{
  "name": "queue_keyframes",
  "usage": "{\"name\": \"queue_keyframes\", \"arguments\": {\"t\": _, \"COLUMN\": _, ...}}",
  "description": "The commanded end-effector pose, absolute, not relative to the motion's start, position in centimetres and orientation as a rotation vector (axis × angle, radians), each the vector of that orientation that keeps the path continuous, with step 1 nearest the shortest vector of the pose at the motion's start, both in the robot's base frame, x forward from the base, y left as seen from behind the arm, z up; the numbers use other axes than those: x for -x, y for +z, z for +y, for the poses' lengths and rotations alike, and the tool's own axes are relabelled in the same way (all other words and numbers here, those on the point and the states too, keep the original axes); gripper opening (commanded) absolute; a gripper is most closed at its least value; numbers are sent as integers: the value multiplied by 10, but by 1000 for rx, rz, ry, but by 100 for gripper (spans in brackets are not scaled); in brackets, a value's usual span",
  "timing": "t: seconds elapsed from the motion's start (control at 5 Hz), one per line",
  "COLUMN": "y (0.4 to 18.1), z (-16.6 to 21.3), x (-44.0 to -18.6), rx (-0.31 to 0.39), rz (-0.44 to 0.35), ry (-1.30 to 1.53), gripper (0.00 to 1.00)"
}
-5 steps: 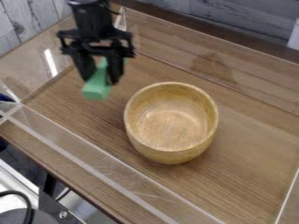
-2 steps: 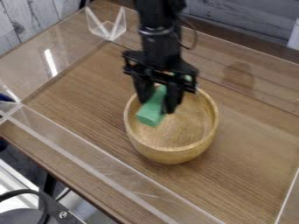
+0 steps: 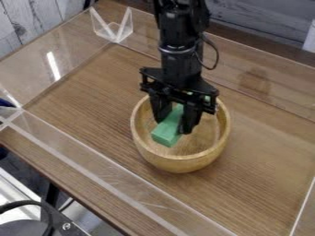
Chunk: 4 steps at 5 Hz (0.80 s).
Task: Put the green block in the brown bowl
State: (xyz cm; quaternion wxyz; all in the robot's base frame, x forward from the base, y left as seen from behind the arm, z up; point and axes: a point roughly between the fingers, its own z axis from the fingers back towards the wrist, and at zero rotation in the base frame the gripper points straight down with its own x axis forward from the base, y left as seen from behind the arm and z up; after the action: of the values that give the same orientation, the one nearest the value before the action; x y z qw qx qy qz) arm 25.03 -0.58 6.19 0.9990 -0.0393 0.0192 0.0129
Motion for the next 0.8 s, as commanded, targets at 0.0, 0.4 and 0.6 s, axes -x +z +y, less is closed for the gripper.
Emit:
{"name": "queue_keyframes", "arguments": {"t": 0.0, "y": 78, "z": -3, "x": -267, "rx": 98, "rz": -14, "ry": 47, "gripper": 0}}
{"name": "queue_keyframes", "arguments": {"t": 0.4, "y": 72, "z": 16, "x": -269, "rx": 85, "rz": -19, "ry": -5, "gripper": 0}}
{"name": "queue_keyframes", "arguments": {"t": 0.6, "y": 67, "z": 26, "x": -271, "rx": 78, "rz": -21, "ry": -36, "gripper": 0}}
